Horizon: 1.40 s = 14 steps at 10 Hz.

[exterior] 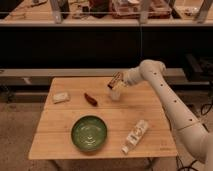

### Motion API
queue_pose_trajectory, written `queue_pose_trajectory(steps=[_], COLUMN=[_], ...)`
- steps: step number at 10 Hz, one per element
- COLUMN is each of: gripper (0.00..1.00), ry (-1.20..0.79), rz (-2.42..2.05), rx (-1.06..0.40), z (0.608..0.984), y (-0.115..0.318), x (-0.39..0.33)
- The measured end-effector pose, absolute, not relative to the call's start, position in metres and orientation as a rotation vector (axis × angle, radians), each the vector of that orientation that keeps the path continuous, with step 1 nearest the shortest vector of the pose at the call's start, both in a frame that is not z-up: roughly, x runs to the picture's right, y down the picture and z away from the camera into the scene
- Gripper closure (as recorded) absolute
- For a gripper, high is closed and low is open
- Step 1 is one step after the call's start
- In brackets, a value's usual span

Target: Place the eraser in the ceramic cup

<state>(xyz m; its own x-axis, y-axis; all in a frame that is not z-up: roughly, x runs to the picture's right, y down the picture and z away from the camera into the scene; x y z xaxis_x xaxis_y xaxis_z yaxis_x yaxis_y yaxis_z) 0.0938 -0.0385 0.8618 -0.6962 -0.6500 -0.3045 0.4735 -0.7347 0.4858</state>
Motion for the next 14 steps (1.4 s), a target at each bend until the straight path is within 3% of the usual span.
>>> queue_pose_trajectory(steps=[2,4,14], gripper=[0.37,0.22,0.2], ry=[-0.518,-0.533,-0.533], rz=[-2.402,-2.421,-2.487], rx=[0.602,0.588,0.543], z=[0.864,0.866,0.869], y=[-0.033,-0.027,-0.025], x=[0.094,0.096,0.096])
